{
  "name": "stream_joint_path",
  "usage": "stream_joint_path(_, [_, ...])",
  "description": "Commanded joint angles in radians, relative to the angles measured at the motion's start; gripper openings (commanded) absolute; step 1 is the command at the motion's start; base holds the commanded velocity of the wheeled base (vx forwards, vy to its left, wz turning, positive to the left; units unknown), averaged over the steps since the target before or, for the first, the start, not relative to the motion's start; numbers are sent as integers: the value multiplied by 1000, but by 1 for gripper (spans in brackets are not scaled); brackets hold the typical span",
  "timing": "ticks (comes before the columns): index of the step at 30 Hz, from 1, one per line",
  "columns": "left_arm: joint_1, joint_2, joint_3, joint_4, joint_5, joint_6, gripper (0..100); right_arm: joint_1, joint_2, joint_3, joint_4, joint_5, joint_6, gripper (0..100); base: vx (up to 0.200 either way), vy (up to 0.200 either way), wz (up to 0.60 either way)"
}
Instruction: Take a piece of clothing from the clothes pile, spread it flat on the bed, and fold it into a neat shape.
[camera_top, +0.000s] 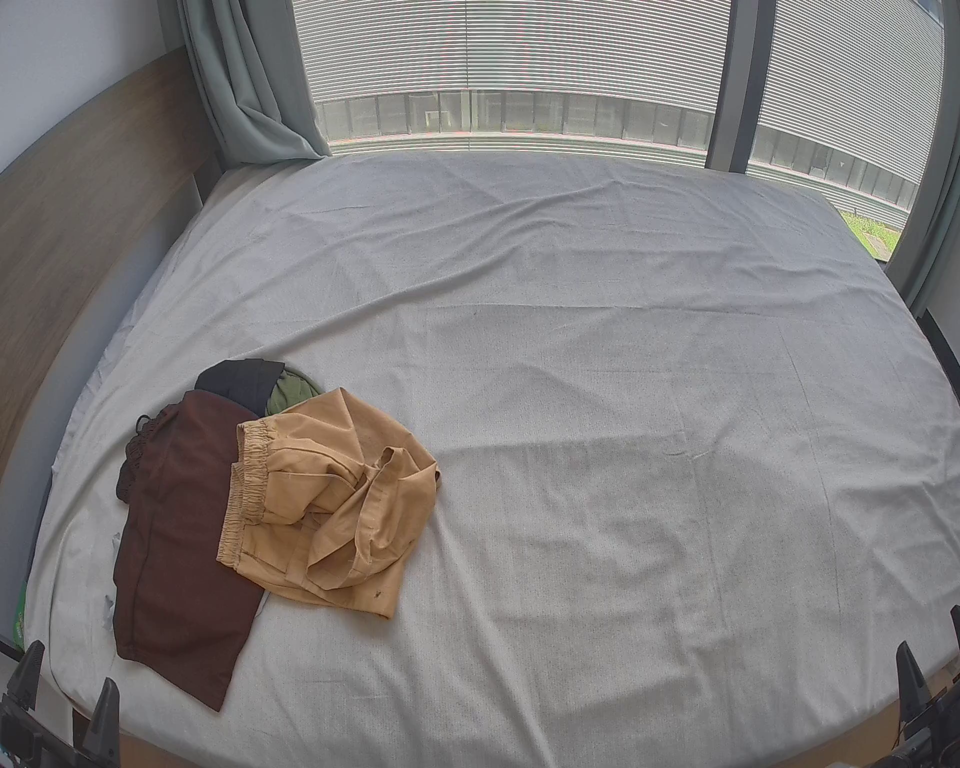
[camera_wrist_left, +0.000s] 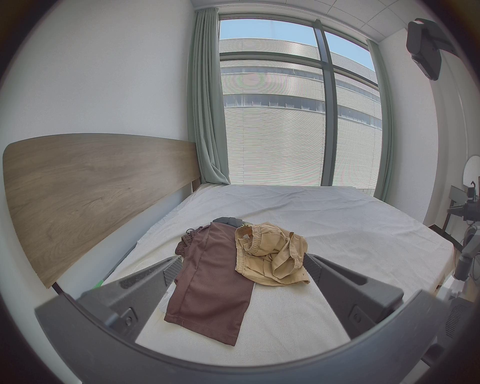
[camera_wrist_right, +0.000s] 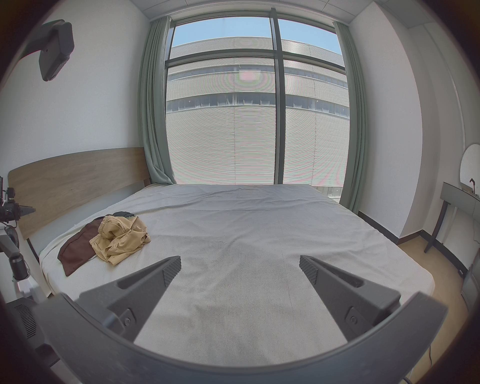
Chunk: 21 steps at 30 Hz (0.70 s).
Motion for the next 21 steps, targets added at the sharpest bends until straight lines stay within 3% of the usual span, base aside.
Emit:
stream_joint_path(1, [0, -16, 18, -3, -1, 2, 100, 0, -16, 18, 0, 0, 1, 100, 0, 0, 0])
stream_joint_path(14, [0, -16, 18, -13, -6, 3, 100, 0, -16, 18, 0, 0, 4, 100, 0, 0, 0])
stream_joint_path(16, [2, -16, -8, -41, -4, -15, 100, 0, -16, 18, 0, 0, 4, 100, 0, 0, 0])
stream_joint_path(18, [8, 88, -203, -122, -9, -44, 100, 0, -16, 18, 0, 0, 2, 100, 0, 0, 0])
stream_joint_path(21, [-24, 186, -211, -133, -12, -41, 100, 0, -16, 18, 0, 0, 2, 100, 0, 0, 0])
